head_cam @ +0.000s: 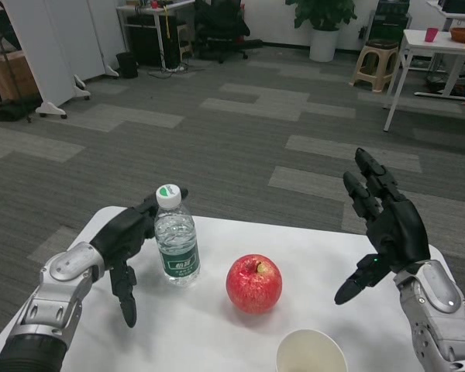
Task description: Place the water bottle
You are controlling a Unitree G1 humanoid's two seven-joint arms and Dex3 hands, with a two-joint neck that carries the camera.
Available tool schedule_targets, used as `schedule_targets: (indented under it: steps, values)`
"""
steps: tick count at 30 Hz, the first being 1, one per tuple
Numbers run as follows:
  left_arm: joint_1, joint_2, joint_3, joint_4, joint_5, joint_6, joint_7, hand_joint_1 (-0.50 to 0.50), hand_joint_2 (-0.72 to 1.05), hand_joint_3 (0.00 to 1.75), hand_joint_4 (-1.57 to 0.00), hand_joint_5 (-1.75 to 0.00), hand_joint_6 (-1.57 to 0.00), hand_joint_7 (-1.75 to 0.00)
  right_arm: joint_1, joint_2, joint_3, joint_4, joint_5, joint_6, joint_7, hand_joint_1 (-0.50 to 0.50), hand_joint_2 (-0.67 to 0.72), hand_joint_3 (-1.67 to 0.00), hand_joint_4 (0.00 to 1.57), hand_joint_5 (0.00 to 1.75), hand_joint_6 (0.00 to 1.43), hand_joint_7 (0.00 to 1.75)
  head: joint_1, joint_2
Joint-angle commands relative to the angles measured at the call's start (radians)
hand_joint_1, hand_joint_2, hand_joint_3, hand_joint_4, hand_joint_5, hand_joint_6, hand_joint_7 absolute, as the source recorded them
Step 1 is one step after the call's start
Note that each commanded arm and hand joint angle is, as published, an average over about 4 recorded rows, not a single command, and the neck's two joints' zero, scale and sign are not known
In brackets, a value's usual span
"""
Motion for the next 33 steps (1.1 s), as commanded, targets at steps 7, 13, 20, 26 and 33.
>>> schedule_targets:
  steps: [7, 13, 20, 26, 33]
  values:
    - [-0.005, 0.034, 0.110, -0.051, -0.133, -0.085, 0.121, -0.50, -0.64, 0.09, 0.00, -0.33, 0.00, -0.21, -0.015, -0.009, -0.006, 0.005, 0.003, 0.006, -0.001, -0.46, 0.34, 0.00, 0.00, 0.00, 0.00, 0.00, -0.020, 0.133]
    - [-0.041, 0.047, 0.182, -0.147, -0.180, -0.072, 0.143, -0.50, -0.61, 0.09, 0.00, -0.10, 0.00, -0.21, -0.016, -0.016, -0.006, 0.005, 0.021, 0.001, -0.001, -0.46, 0.38, 0.00, 0.00, 0.00, 0.00, 0.00, -0.083, 0.286]
    - [-0.073, 0.059, 0.202, -0.183, -0.245, -0.017, 0.143, -0.50, -0.55, 0.09, 0.00, -0.05, 0.00, -0.21, -0.020, -0.025, -0.016, -0.030, 0.096, -0.058, -0.007, -0.46, 0.41, 0.00, 0.00, 0.00, 0.00, 0.00, -0.128, 0.307]
    - [-0.093, 0.081, 0.197, -0.188, -0.258, 0.029, 0.140, -0.50, -0.55, 0.09, 0.00, 0.00, 0.00, -0.21, -0.013, -0.023, -0.055, -0.058, 0.105, -0.088, -0.025, -0.46, 0.41, 0.00, 0.00, 0.00, 0.00, 0.00, -0.172, 0.256]
    - [-0.104, 0.101, 0.179, -0.179, -0.270, 0.035, 0.139, -0.50, -0.55, 0.09, 0.00, 0.00, 0.00, -0.21, -0.003, -0.015, -0.086, -0.077, 0.100, -0.093, -0.032, -0.46, 0.41, 0.00, 0.00, 0.00, 0.00, 0.00, -0.241, 0.165]
